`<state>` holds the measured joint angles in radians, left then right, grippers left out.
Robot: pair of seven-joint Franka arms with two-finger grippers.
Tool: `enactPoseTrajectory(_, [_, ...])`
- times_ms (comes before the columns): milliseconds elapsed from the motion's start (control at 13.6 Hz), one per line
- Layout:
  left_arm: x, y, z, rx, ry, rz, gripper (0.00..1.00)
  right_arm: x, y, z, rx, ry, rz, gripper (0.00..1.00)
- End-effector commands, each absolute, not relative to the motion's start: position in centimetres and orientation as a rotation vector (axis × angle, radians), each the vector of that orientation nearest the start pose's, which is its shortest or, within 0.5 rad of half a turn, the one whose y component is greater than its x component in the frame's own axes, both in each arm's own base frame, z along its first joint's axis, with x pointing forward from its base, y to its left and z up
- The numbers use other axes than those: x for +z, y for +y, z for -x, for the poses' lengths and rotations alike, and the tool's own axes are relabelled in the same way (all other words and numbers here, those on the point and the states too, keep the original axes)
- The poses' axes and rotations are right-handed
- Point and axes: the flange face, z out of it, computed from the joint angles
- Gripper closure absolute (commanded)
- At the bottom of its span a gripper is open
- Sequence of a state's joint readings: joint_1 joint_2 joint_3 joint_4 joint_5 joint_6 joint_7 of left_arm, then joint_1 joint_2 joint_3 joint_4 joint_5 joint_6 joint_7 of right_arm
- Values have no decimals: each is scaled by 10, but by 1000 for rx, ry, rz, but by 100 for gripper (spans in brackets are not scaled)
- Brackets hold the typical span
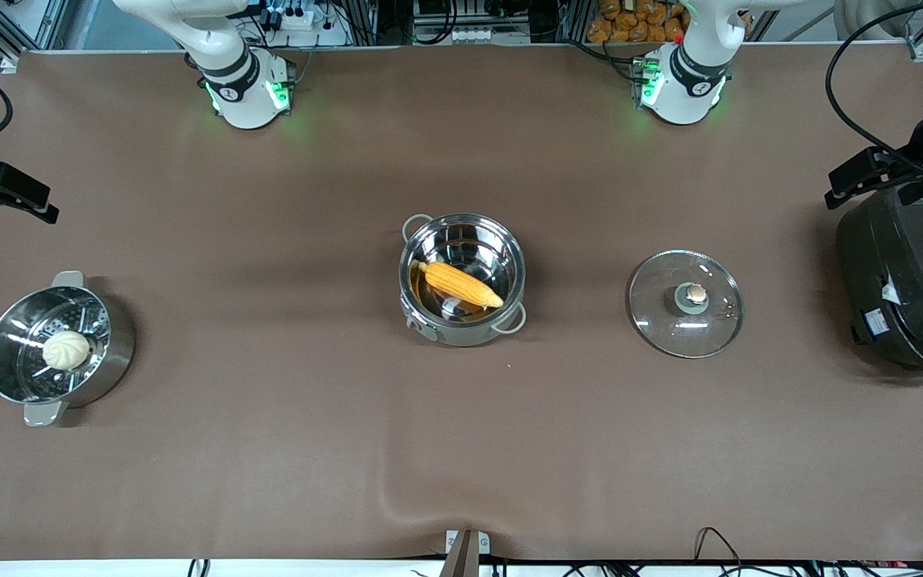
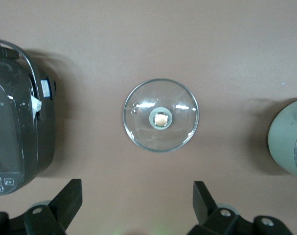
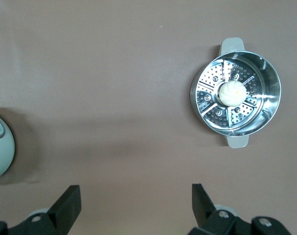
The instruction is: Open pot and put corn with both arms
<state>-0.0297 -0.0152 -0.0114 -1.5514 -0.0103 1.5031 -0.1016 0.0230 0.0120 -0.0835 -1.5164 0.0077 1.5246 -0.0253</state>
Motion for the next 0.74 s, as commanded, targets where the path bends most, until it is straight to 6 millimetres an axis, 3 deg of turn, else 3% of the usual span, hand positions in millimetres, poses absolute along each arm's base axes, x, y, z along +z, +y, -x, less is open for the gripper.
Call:
enactPoseTrajectory(0, [639,-4,-541,74,-41,3171,0,644,-38,-543,10,62,3113,0])
enactPoseTrajectory(294, [655,1,-547,15,-10,3158,0,643,-47,-543,14,77,3113,0])
enactPoseTrajectory(662, [646,0,-551,48,-10,3156,0,643,-47,-544,9,74,3112,0])
